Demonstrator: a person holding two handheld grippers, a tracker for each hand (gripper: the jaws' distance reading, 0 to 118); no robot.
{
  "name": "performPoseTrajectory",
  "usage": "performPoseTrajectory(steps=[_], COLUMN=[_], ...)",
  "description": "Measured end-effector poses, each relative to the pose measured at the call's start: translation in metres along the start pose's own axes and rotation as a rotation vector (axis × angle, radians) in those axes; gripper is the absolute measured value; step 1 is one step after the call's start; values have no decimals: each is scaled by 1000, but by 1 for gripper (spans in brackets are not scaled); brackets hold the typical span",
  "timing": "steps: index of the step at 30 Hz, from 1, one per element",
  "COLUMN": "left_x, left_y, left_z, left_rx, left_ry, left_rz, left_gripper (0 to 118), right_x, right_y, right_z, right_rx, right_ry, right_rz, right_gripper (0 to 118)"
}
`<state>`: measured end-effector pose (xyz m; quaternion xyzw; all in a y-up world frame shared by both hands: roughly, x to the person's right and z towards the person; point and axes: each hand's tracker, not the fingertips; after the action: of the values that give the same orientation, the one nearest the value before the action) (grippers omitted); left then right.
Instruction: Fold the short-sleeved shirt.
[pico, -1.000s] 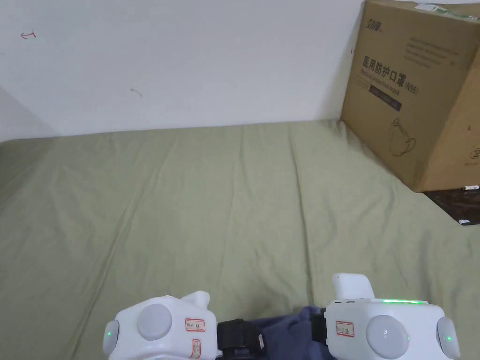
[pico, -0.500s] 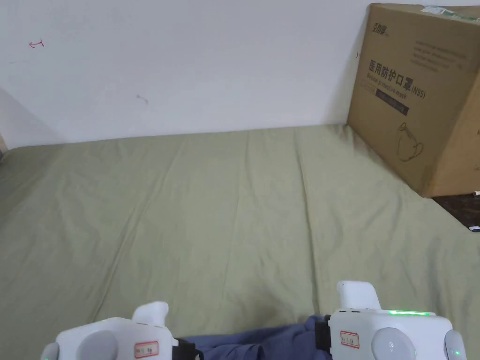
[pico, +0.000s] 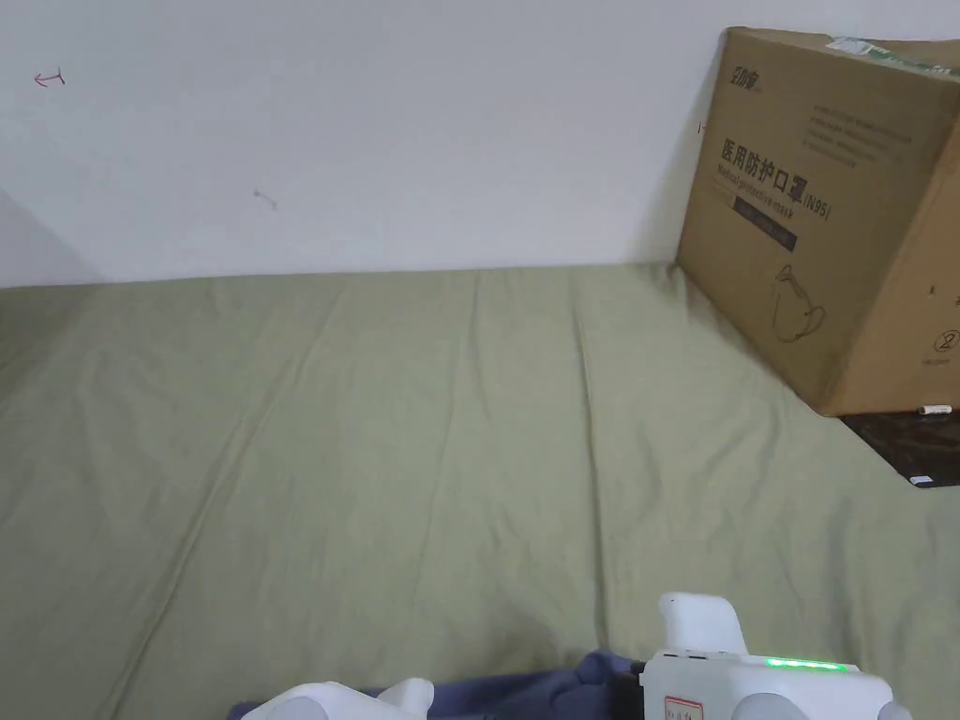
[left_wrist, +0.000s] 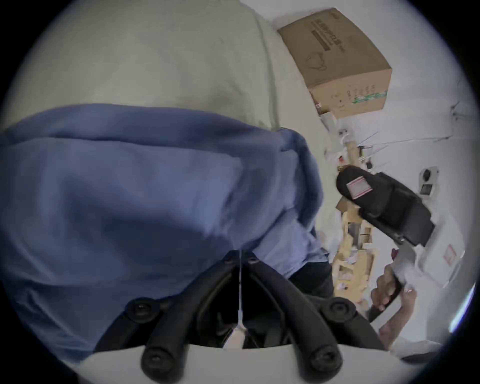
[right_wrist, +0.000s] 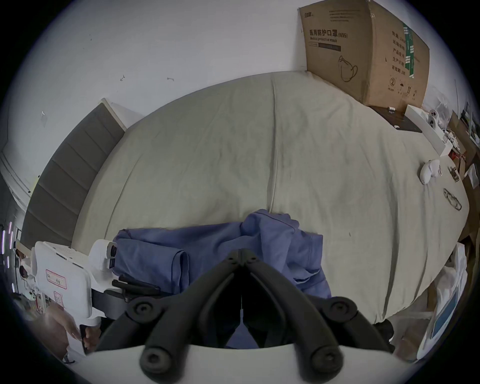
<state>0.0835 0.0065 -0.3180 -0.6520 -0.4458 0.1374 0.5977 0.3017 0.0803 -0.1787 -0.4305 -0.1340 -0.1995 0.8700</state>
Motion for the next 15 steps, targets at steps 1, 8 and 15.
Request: performPoseTrajectory(steps=[1,8,15], left_x=[0,-52,-153], left_y=[-1,2,-10], left_z=[5,124,192], left_rx=[15,262,297], left_ry=[-32,-36,-29], left_rz=[-8,-114,81], left_gripper=[1,25,118], right_x=[1,5,1], right_y=[0,4,5], right_z=[0,0,-9], right_rx=[1,11,-7], right_ry=[0,-39,-56], right_rz=[-1,23,24], right_gripper=[0,0,0])
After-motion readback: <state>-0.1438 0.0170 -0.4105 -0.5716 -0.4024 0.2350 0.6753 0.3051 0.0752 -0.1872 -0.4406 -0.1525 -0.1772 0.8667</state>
